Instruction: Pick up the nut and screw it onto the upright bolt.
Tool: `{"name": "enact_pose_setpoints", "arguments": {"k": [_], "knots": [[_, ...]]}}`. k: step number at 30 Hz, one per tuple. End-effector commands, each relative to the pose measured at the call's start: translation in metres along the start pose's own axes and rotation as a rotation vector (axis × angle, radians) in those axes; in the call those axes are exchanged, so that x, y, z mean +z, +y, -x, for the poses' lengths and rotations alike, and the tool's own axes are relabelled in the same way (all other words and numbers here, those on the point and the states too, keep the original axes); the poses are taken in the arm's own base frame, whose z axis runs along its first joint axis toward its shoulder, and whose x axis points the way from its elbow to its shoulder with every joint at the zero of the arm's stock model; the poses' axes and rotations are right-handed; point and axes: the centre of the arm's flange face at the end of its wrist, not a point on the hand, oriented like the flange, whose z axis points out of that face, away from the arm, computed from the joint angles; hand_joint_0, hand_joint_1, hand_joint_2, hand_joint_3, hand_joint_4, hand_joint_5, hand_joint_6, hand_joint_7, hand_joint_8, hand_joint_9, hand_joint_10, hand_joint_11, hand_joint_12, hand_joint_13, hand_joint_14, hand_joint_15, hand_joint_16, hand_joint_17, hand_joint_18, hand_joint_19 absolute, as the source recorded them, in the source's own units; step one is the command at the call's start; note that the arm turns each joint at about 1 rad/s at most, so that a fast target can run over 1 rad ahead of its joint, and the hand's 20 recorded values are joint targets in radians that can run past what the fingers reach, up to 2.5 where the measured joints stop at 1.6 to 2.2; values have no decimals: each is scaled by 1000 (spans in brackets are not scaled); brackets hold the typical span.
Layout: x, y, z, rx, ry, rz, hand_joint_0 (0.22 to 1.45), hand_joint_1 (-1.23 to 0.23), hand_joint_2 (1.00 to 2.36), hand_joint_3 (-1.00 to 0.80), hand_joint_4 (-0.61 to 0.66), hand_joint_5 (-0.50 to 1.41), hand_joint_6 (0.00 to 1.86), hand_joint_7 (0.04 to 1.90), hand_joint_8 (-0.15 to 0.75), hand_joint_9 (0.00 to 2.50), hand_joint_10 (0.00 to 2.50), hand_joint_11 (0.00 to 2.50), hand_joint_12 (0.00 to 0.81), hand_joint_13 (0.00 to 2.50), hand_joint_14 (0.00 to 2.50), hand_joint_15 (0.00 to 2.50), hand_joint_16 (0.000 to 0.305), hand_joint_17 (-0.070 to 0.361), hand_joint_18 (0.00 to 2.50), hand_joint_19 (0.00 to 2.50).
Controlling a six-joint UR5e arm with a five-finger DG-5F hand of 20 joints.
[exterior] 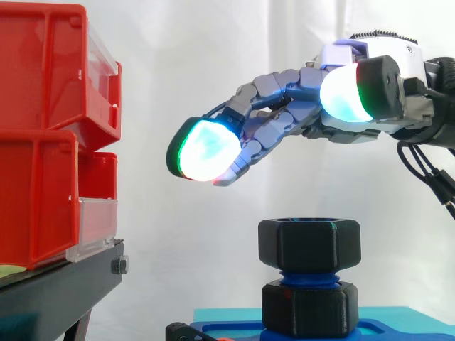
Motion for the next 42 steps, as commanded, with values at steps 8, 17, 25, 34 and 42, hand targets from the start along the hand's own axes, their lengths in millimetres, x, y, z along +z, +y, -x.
{"name": "enact_pose_setpoints", "arguments": {"k": [8, 17, 25, 34, 42], "knots": [[9, 22, -21, 46, 29, 16, 498, -150, 1000, -500, 118, -200, 500, 532, 156, 239, 0, 0, 309, 57, 0, 0, 36, 81, 0, 0], [9, 25, -24, 64, 41, 15, 493, -137, 1000, -500, 101, -213, 500, 534, 151, 140, 0, 0, 316, 0, 0, 0, 37, 84, 0, 0], [6, 22, -29, 64, 45, 8, 485, -141, 1000, -500, 50, -244, 500, 537, 126, 0, 0, 0, 323, 0, 0, 0, 40, 91, 0, 0], [3, 19, -29, 67, 50, 2, 482, -141, 1000, -500, 103, -218, 501, 571, 147, 0, 0, 0, 326, 0, 0, 0, 41, 92, 0, 0], [2, 18, -29, 68, 50, 2, 492, -198, 1000, -500, 205, -139, 503, 839, 191, 189, 0, 0, 318, 75, 0, 0, 38, 85, 0, 0]]}}
